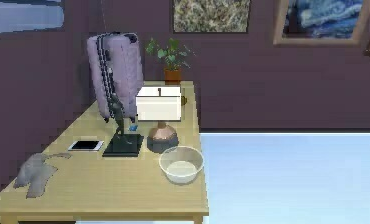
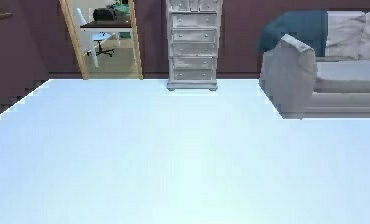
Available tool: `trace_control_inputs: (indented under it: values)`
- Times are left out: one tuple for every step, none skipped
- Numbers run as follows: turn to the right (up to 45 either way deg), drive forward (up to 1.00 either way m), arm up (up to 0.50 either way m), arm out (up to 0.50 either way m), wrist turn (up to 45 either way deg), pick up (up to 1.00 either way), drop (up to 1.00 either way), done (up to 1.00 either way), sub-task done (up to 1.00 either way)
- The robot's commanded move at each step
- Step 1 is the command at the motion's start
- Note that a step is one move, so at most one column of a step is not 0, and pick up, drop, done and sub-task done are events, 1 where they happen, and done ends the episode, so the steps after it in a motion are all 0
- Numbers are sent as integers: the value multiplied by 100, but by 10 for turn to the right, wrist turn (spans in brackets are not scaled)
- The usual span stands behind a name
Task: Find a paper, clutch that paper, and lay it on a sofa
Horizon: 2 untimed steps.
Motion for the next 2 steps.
trace_control_inputs:
  values:
    - [60,0,0,0,0,0,0,0,0]
    - [0,10,0,0,0,0,0,0,0]
